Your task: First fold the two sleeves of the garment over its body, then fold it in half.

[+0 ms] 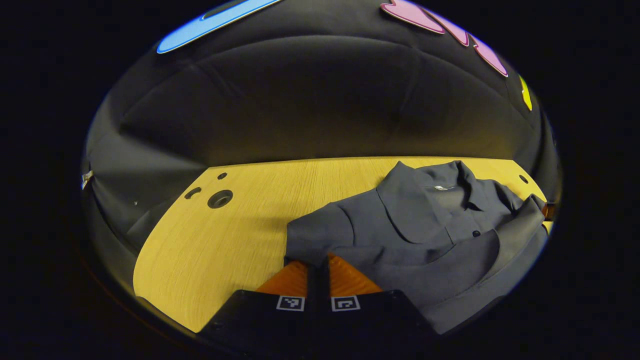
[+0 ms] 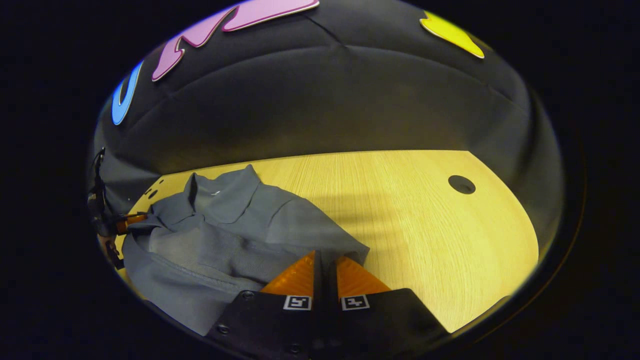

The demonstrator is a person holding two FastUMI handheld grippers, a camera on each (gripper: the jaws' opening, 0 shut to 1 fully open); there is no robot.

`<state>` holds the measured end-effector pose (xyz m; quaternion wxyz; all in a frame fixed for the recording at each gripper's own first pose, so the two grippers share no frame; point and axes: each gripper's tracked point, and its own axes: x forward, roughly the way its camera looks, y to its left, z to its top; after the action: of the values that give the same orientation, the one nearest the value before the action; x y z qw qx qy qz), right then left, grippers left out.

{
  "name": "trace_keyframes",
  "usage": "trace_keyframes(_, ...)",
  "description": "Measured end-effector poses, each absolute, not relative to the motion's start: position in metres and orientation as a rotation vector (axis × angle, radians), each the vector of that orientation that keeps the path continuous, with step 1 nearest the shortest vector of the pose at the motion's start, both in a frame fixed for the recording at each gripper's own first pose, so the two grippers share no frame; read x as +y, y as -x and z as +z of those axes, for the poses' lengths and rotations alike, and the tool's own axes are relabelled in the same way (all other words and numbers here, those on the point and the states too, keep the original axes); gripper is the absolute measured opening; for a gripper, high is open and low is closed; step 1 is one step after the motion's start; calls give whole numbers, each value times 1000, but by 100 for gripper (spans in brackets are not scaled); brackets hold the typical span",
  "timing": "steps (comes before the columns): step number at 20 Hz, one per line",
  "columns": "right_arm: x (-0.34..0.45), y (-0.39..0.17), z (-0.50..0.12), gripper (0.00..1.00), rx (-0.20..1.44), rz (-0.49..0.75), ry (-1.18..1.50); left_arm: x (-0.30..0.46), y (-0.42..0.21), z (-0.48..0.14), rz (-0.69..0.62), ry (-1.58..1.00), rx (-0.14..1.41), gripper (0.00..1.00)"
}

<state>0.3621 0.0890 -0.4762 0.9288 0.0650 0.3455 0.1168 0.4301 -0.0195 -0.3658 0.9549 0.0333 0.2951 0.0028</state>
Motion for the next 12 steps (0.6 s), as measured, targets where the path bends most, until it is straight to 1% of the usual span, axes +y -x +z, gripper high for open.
trace_keyframes(1, 90, -361, -475, 8, 708, 241, -128, -20, -430, -364, 10, -48, 593, 7)
trace_keyframes(2, 92, -360, -475, 12, 710, 247, -131, -21, -429, -366, 7, -24, 592, 10)
trace_keyframes(3, 92, -357, -475, 18, 719, 247, -137, -25, -428, -363, -3, -2, 591, 16)
trace_keyframes(4, 93, -355, -473, 25, 726, 252, -152, -30, -425, -361, -17, 12, 593, 31)
trace_keyframes(5, 94, -352, -469, 39, 731, 254, -164, -33, -424, -357, -25, 11, 588, 46)
trace_keyframes(7, 89, -349, -459, 75, 715, 249, -160, -30, -425, -344, -30, -31, 545, 76)
trace_keyframes(8, 84, -345, -454, 87, 706, 245, -151, -30, -424, -338, -39, -54, 522, 82)
trace_keyframes(9, 82, -341, -446, 93, 695, 253, -150, -31, -419, -330, -47, -79, 507, 97)
trace_keyframes(10, 74, -328, -428, 99, 681, 252, -135, -37, -404, -317, -70, -87, 488, 99)
trace_keyframes(12, 65, -304, -391, 99, 645, 255, -134, -48, -383, -293, -114, -67, 440, 99)
